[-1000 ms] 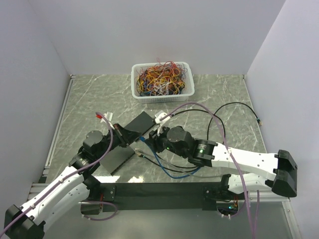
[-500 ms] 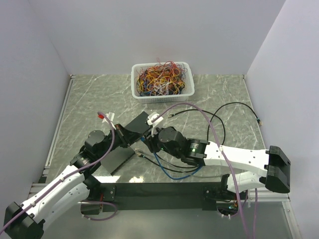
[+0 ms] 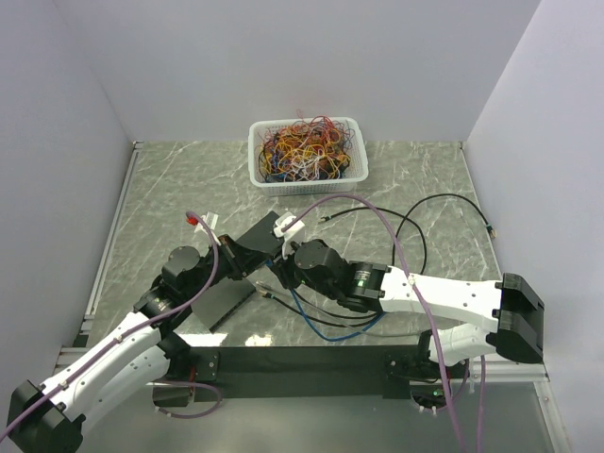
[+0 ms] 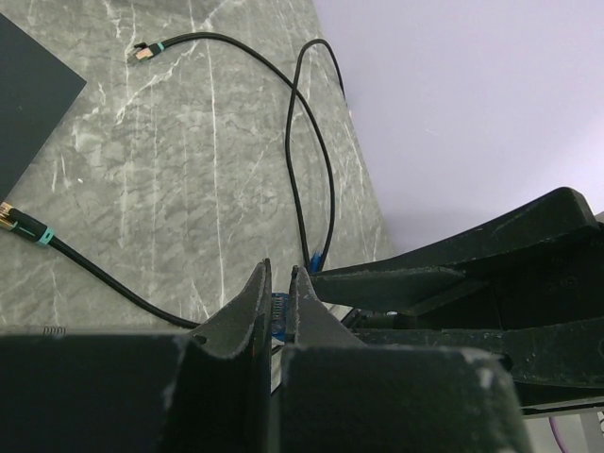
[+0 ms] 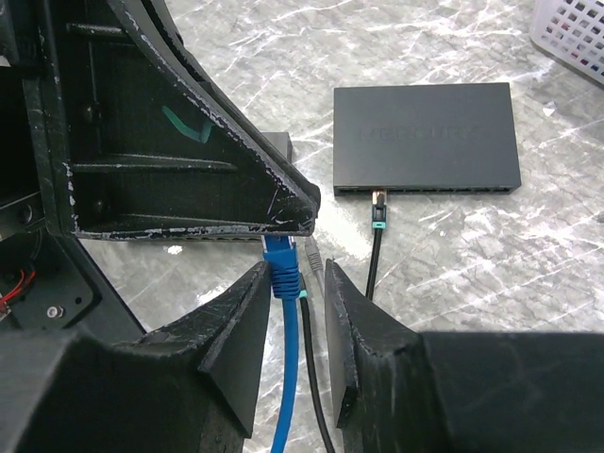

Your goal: Insert the plug into the switch port

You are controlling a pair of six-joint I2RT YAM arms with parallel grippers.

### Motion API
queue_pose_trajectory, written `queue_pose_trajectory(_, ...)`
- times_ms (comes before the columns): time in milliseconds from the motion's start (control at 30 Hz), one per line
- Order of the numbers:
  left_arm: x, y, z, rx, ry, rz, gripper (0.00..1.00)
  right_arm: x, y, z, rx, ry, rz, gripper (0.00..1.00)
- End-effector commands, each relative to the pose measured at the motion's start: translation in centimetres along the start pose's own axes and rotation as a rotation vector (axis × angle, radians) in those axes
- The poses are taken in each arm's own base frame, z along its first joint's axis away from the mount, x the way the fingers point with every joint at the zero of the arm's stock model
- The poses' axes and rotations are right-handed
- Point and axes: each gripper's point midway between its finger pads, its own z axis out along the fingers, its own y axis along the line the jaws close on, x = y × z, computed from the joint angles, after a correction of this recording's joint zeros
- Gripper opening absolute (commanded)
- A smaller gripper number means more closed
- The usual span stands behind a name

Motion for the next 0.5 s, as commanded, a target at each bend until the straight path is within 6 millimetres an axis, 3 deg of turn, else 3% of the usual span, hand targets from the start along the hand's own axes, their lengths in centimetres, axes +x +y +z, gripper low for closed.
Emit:
queue_pose_trajectory(0, -1.6, -2.4, 0.0, 0.060, -0.044, 0.020, 0.01, -2.8, 0.7, -0.1, -0.014, -0.067, 0.012, 0.37)
queue_pose_trajectory(467, -1.7, -2.4, -0.1, 0.055, -0.048, 0.021, 0.00, -1.4, 1.1, 0.5, -0.035, -0.026, 0.003, 0.36)
